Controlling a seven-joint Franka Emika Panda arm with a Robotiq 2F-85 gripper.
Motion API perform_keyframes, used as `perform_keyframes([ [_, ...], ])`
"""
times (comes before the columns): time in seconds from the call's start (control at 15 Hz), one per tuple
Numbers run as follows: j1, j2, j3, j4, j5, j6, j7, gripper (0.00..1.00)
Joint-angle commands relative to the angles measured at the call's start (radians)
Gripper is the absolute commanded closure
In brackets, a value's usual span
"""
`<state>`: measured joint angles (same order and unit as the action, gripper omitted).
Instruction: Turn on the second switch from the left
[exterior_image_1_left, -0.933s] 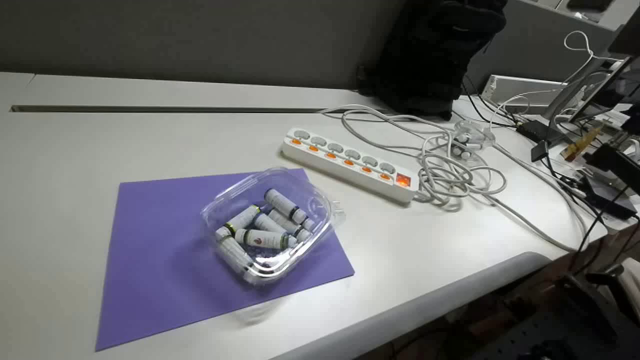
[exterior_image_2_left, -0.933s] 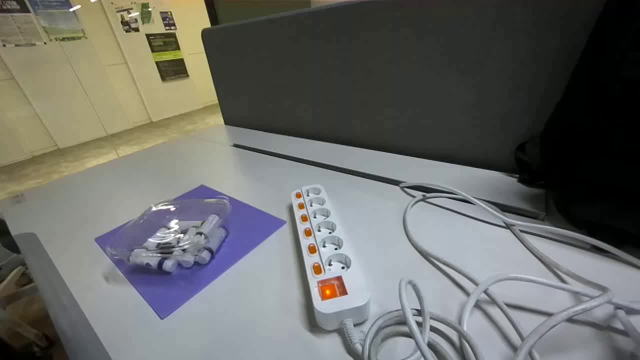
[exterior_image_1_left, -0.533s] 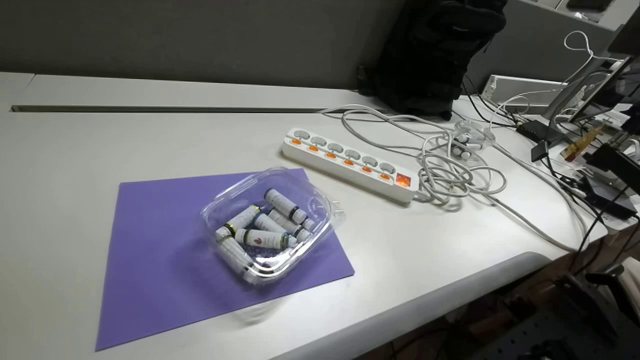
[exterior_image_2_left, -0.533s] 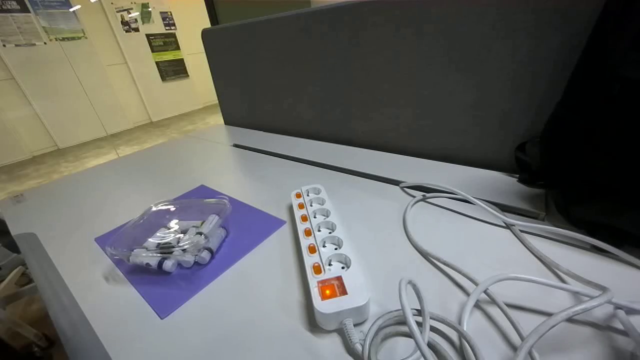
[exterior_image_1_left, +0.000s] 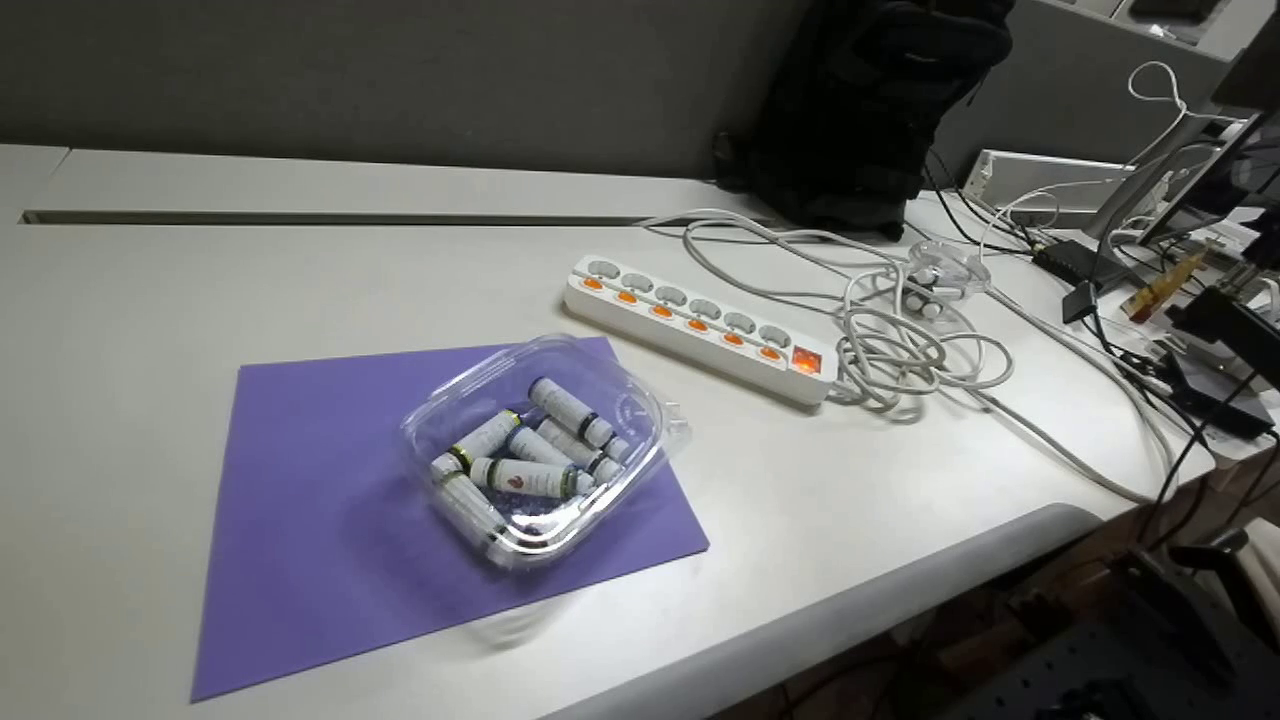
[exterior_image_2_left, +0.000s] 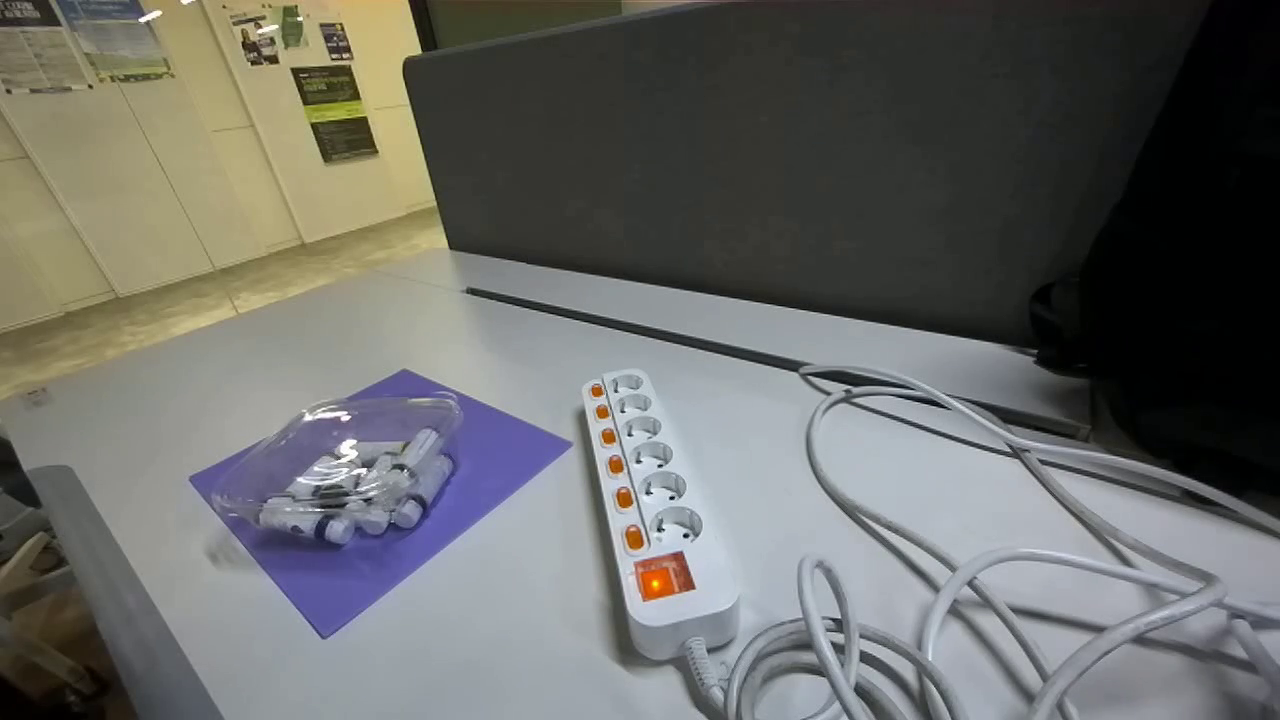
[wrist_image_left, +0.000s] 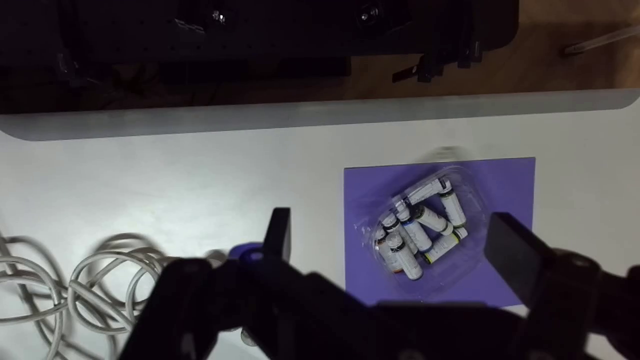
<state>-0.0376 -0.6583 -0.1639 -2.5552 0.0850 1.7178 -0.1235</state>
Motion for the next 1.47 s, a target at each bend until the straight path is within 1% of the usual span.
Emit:
perform_keyframes([
  [0.0,-0.020,0.035,0.030,-0.001,0.018,0.099,0.035,0.00],
  [0.2,-0.027,0.117,0.054,0.005,0.019,0.273,0.069,0.00],
  [0.4,-0.024,0.236,0.082,0.021,0.010,0.444,0.107,0.00],
  [0.53,-0.024,0.322,0.106,0.040,-0.008,0.528,0.146,0.00],
  [0.6,-0.022,0.366,0.116,0.051,-0.010,0.566,0.165,0.25],
  [0.67,-0.022,0.403,0.126,0.062,-0.014,0.599,0.184,0.27],
  [0.73,-0.022,0.441,0.135,0.073,-0.020,0.632,0.206,0.33],
  [0.8,-0.022,0.475,0.142,0.086,-0.026,0.660,0.225,0.42],
  [1.07,-0.017,0.598,0.150,0.140,-0.026,0.773,0.283,0.69],
  [1.27,-0.014,0.682,0.141,0.186,-0.015,0.844,0.301,0.89],
  [1.33,-0.013,0.709,0.138,0.205,-0.013,0.854,0.307,0.98],
  [1.4,-0.011,0.733,0.136,0.220,-0.009,0.857,0.310,0.99],
])
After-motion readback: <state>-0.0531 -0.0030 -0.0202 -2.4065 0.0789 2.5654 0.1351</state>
